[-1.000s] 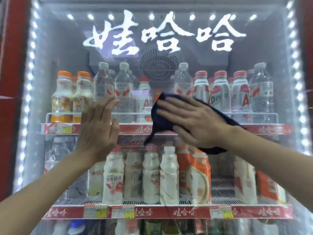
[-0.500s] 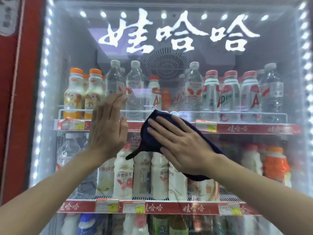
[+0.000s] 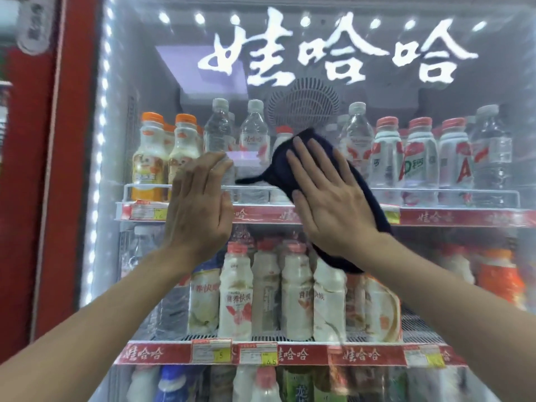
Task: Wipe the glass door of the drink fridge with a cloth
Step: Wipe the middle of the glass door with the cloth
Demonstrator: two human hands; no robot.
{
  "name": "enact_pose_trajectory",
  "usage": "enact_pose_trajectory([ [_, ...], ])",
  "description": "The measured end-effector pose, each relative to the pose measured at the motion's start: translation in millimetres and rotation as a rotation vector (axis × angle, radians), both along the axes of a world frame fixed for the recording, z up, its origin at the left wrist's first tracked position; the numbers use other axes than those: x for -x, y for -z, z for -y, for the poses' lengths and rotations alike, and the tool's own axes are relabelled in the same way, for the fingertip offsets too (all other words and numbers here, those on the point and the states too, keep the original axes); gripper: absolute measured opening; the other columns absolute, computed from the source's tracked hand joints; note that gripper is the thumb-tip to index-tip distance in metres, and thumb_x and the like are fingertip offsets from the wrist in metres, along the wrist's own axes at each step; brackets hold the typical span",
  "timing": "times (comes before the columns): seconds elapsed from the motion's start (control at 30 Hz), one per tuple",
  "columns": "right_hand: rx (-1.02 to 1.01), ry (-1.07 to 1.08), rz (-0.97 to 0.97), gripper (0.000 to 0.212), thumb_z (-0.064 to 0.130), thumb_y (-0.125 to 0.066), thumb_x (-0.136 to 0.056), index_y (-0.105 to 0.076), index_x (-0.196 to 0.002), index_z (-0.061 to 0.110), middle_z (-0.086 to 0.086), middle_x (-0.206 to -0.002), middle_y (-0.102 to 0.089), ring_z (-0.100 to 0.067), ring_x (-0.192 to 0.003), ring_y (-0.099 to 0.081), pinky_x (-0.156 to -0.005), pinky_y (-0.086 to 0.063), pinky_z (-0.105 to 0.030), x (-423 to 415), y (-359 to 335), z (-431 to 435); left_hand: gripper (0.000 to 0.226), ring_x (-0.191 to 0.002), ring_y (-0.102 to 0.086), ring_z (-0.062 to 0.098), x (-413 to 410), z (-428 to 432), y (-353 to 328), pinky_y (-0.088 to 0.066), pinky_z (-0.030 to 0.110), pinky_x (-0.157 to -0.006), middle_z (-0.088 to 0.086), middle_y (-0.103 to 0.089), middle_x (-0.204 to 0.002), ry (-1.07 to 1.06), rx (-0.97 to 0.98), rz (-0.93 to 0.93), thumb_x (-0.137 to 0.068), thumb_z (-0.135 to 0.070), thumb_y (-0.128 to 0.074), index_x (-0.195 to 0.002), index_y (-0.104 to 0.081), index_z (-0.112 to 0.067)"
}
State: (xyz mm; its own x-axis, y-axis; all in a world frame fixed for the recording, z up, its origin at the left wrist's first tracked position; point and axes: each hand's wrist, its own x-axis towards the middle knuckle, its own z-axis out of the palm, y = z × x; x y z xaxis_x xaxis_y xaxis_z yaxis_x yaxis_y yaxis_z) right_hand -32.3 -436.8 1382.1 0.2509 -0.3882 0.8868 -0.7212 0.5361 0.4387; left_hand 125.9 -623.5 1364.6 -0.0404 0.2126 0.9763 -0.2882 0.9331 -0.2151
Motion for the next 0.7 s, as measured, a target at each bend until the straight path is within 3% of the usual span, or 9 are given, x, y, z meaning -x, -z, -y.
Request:
enact_pose_trajectory([
  [0.13, -0.333, 0.015, -0.177, 0.061, 0.036, -0.031, -0.109, -0.015, -0.164, 0.014, -0.003, -0.172, -0.010, -0.023, -0.159, -0.004, -0.128, -0.011, -0.050, -2.1, 48.5, 0.2, 0.049, -0.138, -0.042, 0.030, -26.3, 18.9, 10.7, -0.032, 0.049, -0.116, 0.012, -0.049, -0.146, 0.018, 0.017, -0.010, -0.088, -0.008, -0.050, -0.137, -0.054, -0.005],
  [0.23, -0.492, 0.029, -0.282, 0.060, 0.037, -0.031, -0.109, -0.016, -0.164, 0.019, 0.000, -0.172, -0.010, -0.018, -0.159, -0.004, -0.129, -0.008, -0.046, 5.1, 9.1, -8.2, 0.049, -0.138, -0.044, 0.031, -39.0, 37.9, 13.5, -0.031, 0.045, -0.116, 0.012, -0.050, -0.146, -0.054, 0.006, 0.026, -0.091, -0.014, -0.044, -0.138, -0.054, -0.005],
  [0.37, -0.235, 0.032, -0.171, 0.059, 0.036, -0.029, -0.108, -0.021, -0.163, 0.017, -0.003, -0.171, -0.015, -0.020, -0.159, -0.009, -0.128, -0.014, -0.049, -1.6, -43.0, 4.0, 0.049, -0.138, -0.044, 0.030, -34.9, 45.3, 14.8, -0.033, 0.051, -0.116, 0.012, -0.051, -0.146, -0.100, 0.009, 0.061, -0.093, -0.016, -0.044, -0.139, -0.054, -0.006],
  [0.5, -0.084, 0.023, -0.077, 0.061, 0.037, -0.026, -0.107, -0.020, -0.163, 0.013, -0.005, -0.171, -0.013, -0.023, -0.159, -0.008, -0.128, -0.014, -0.050, -12.1, -29.1, 24.3, 0.048, -0.139, -0.045, 0.030, -32.4, 48.1, 16.4, -0.034, 0.052, -0.116, 0.011, -0.052, -0.147, -0.093, 0.021, 0.037, -0.094, -0.018, -0.044, -0.140, -0.053, -0.007],
  [0.6, -0.062, -0.007, -0.015, 0.062, 0.038, -0.027, -0.107, -0.018, -0.163, 0.011, -0.006, -0.171, -0.009, -0.024, -0.159, -0.003, -0.127, -0.013, -0.052, -23.1, 7.9, 34.8, 0.049, -0.139, -0.045, 0.031, -32.0, 48.1, 16.8, -0.034, 0.052, -0.116, 0.011, -0.051, -0.147, -0.093, 0.019, 0.039, -0.094, -0.018, -0.043, -0.141, -0.052, -0.008],
  [0.7, -0.192, -0.025, -0.075, 0.063, 0.040, -0.028, -0.107, -0.016, -0.163, 0.012, -0.006, -0.172, -0.008, -0.024, -0.159, -0.001, -0.128, -0.010, -0.051, -29.6, 50.9, 41.7, 0.048, -0.139, -0.045, 0.028, -34.5, 45.4, 18.5, -0.032, 0.047, -0.117, 0.009, -0.051, -0.147, -0.024, 0.013, 0.052, -0.093, -0.018, -0.044, -0.139, -0.055, -0.008],
])
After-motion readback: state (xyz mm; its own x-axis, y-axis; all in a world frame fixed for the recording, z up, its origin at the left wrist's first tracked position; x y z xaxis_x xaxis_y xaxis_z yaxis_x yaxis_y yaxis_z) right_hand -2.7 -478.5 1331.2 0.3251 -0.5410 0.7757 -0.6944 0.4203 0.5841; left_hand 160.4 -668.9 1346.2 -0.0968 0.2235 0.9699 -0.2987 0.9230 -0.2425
